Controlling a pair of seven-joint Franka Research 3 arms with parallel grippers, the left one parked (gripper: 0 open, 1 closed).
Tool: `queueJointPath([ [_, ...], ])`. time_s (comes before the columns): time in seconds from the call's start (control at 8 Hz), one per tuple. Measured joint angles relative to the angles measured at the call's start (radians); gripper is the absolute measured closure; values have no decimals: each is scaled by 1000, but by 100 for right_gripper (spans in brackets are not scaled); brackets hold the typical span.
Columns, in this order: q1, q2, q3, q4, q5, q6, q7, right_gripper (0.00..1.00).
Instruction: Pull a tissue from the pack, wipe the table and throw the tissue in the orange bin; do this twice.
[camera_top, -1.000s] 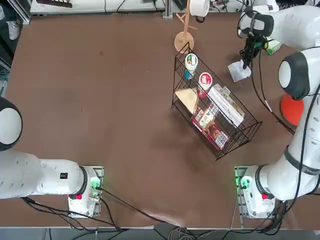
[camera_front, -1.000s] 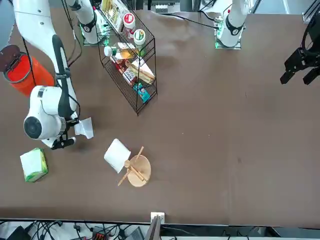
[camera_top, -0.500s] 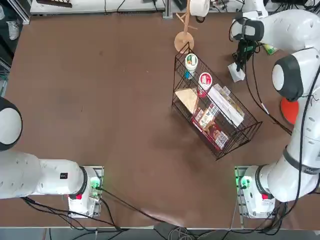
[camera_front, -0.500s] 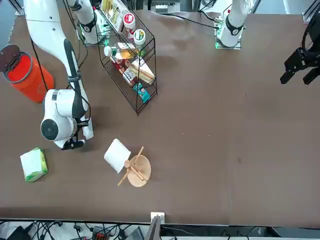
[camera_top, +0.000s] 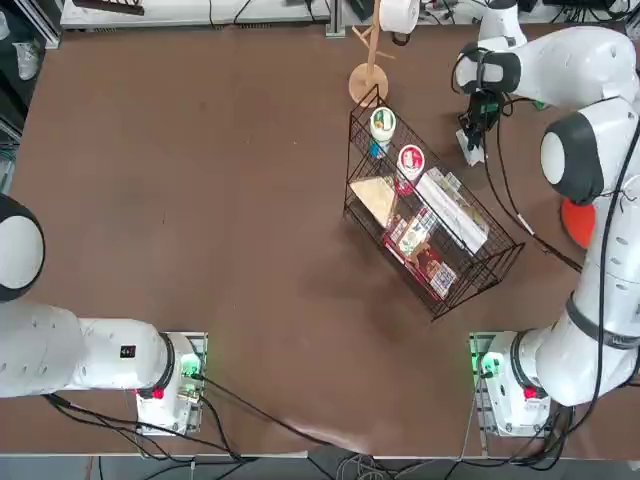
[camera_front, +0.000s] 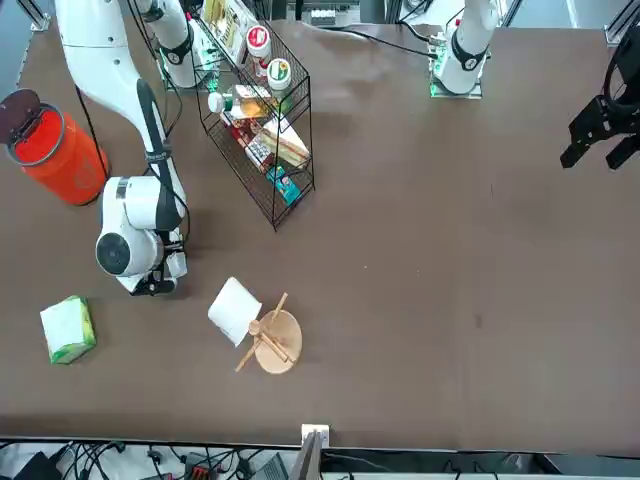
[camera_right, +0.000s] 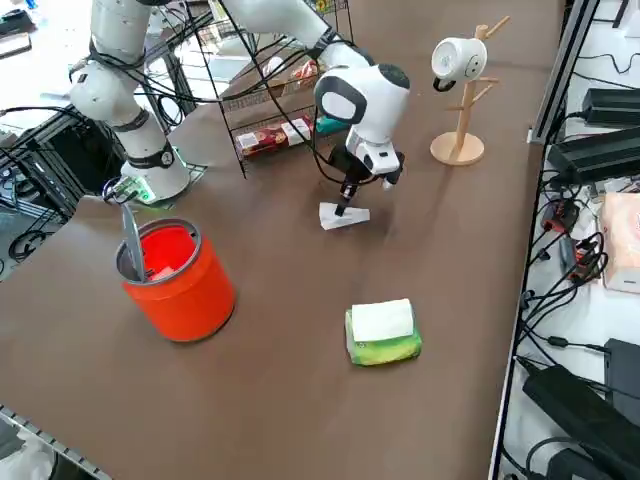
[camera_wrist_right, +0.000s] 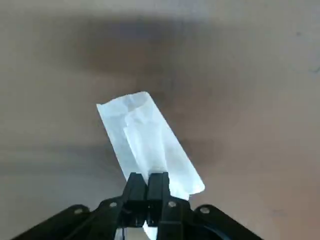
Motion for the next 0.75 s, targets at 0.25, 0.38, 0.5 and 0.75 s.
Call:
queueJointPath([
  [0.25,-5,0,-2,-9,0,16,-6,99],
  [0.38,-13,3,-4,-13,-2,40,-15,99],
  [0.5,-25,9,-6,-13,-4,65,-28,99],
  [0.75,-51,16,-7,-13,-7,105,-72,99],
])
